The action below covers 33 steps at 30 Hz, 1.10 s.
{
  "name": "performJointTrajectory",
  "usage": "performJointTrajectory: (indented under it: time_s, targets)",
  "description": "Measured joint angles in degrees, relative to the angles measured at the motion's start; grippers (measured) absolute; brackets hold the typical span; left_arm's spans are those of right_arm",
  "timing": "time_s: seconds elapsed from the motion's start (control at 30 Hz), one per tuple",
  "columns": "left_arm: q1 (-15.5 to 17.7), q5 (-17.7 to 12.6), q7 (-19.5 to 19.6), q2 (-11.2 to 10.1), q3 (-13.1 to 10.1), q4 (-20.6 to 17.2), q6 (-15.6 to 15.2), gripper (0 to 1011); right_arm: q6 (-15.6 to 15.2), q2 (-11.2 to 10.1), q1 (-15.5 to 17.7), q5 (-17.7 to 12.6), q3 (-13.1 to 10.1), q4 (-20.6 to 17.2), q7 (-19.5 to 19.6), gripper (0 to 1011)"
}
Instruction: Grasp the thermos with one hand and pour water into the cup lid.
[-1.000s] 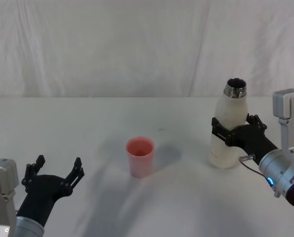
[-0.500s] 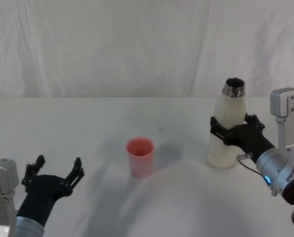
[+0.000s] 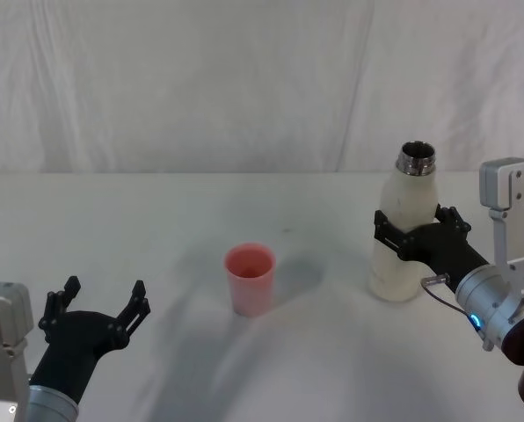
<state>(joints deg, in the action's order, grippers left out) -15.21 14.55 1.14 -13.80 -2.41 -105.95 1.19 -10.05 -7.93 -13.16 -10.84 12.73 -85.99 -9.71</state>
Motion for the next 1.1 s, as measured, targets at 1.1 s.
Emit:
performJointTrajectory:
  time_s: [1.1]
  targets:
    - [0.00, 0.00, 0.00, 0.00, 0.00, 0.00, 0.00, 1001, -0.32, -0.26, -0.17, 0.24, 0.11, 0.46, -0.58, 955]
